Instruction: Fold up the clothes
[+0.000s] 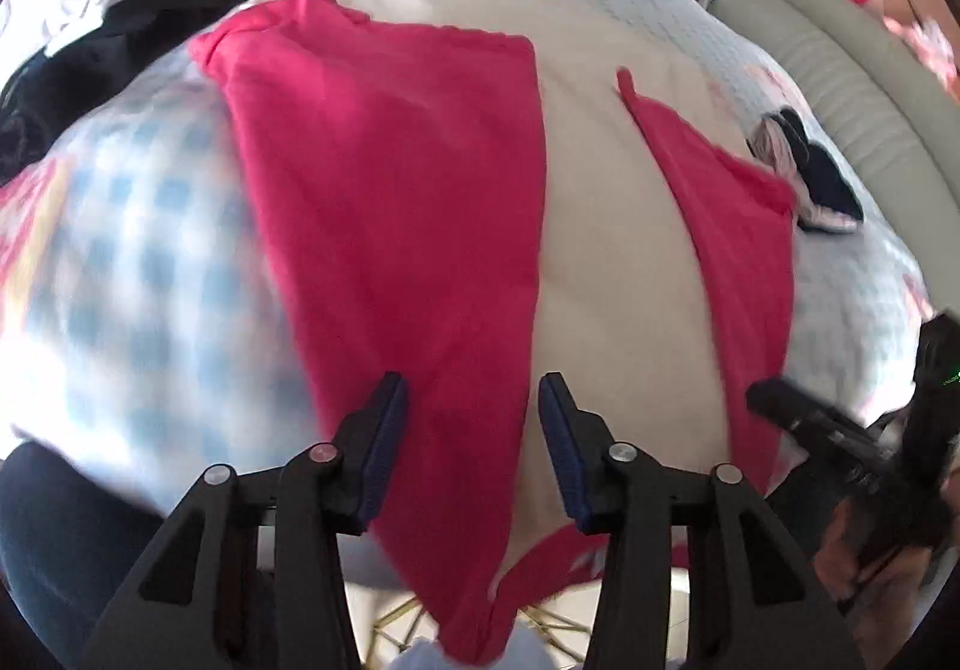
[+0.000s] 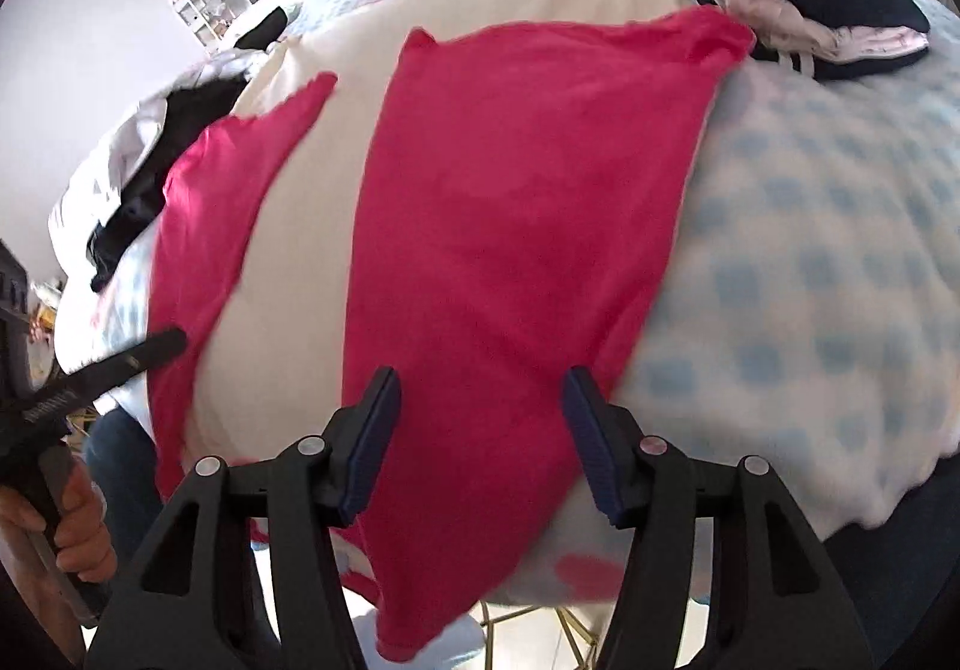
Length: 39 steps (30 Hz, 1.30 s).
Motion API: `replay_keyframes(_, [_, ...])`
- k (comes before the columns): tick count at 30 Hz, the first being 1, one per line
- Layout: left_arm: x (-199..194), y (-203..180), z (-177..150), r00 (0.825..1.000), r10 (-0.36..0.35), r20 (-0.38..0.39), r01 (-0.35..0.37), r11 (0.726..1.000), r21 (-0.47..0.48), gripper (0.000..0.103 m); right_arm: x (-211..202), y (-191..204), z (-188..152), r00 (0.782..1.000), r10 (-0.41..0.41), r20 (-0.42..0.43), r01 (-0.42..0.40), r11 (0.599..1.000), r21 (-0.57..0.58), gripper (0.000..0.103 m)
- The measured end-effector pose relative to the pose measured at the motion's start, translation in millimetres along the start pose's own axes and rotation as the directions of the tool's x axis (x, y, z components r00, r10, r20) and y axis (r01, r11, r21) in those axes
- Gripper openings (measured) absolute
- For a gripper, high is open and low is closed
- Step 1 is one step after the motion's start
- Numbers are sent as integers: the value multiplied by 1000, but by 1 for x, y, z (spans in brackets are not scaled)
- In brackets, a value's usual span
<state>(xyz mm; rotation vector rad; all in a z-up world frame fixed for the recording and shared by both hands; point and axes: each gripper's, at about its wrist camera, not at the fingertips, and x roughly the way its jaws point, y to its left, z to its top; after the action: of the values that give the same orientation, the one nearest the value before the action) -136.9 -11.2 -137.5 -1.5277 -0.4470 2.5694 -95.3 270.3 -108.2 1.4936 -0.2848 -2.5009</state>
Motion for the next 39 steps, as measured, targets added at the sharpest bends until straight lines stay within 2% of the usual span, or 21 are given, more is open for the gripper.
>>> replay_keyframes(2, [-14, 5, -10, 995, -100, 27, 101, 994, -43, 46, -10, 1, -6, 1000, 9, 5, -9, 1000, -2, 58])
replay_keyframes(5, [-10, 15, -20, 981, -194, 28, 196, 971, -140, 46, -29, -7, -15, 995, 88, 40, -90, 993, 76, 58])
replay_keyframes(7, [6, 14, -26, 989, -138, -48, 130, 980, -150, 42, -20, -8, -16, 997, 74, 12, -75, 995, 67, 58])
replay_keyframes(8, [5, 12, -28, 987, -151, -51, 142, 978, -152, 42, -14, -8, -18, 998, 57, -7, -57, 997, 58, 58])
replay_keyframes(10, [-6, 9, -31, 982, -188, -25, 182, 971, -155, 42, -8, -9, -24, 998, 36, -44, -34, 998, 55, 58])
replay_keyframes(11, [-13, 8, -33, 979, -203, -4, 200, 967, -159, 42, -10, -12, -29, 997, 61, -48, -57, 996, 74, 58])
replay_keyframes(14, [-34, 19, -39, 987, -133, 94, 151, 962, -229, 42, -15, -21, -38, 992, 116, -51, -108, 985, 133, 58])
replay_keyframes(16, [-40, 31, -40, 989, -85, 123, 117, 953, -280, 42, -16, -24, -42, 990, 130, -58, -120, 983, 141, 58])
replay_keyframes(19, [-24, 41, -49, 998, -52, 28, 58, 949, -310, 41, -6, -24, -46, 990, 105, -98, -93, 989, 118, 58])
replay_keyframes(20, [-20, 43, -53, 998, -60, -1, 57, 944, -324, 39, -1, -24, -49, 988, 95, -120, -81, 989, 120, 58])
replay_keyframes(22, [-12, 40, -58, 991, -132, -22, 116, 930, -349, 38, 8, -26, -55, 982, 109, -156, -86, 986, 145, 58])
replay_keyframes(24, [-6, 32, -66, 981, -193, -9, 175, 905, -387, 38, 9, -26, -56, 979, 128, -156, -104, 983, 154, 58])
replay_keyframes(27, [12, 29, -82, 970, -244, -9, 214, 869, -447, 40, 13, -26, -49, 976, 166, -140, -140, 974, 180, 67])
replay_keyframes(30, [14, 24, -80, 968, -250, -4, 222, 868, -444, 39, 17, -25, -47, 969, 207, -133, -179, 963, 200, 69])
replay_keyframes(31, [9, 22, -80, 963, -270, 26, 253, 863, -437, 39, 15, -22, -47, 964, 233, -127, -206, 960, 191, 68])
replay_keyframes(33, [0, 18, -80, 946, -315, 80, 319, 856, -406, 38, 10, -15, -47, 952, 283, -117, -261, 950, 172, 59])
replay_keyframes(35, [-2, 14, -78, 942, -324, 86, 331, 860, -388, 38, 11, -8, -46, 935, 334, -117, -315, 937, 154, 60])
replay_keyframes(36, [-2, 13, -78, 942, -325, 84, 332, 862, -383, 38, 16, -6, -46, 935, 330, -130, -310, 939, 151, 63])
replay_keyframes(38, [13, 12, -79, 956, -294, 20, 276, 869, -411, 38, 26, -6, -50, 938, 313, -150, -290, 944, 159, 64])
replay_keyframes(39, [18, 15, -80, 954, -299, 11, 274, 857, -437, 38, 35, -7, -51, 936, 308, -168, -279, 944, 177, 64])
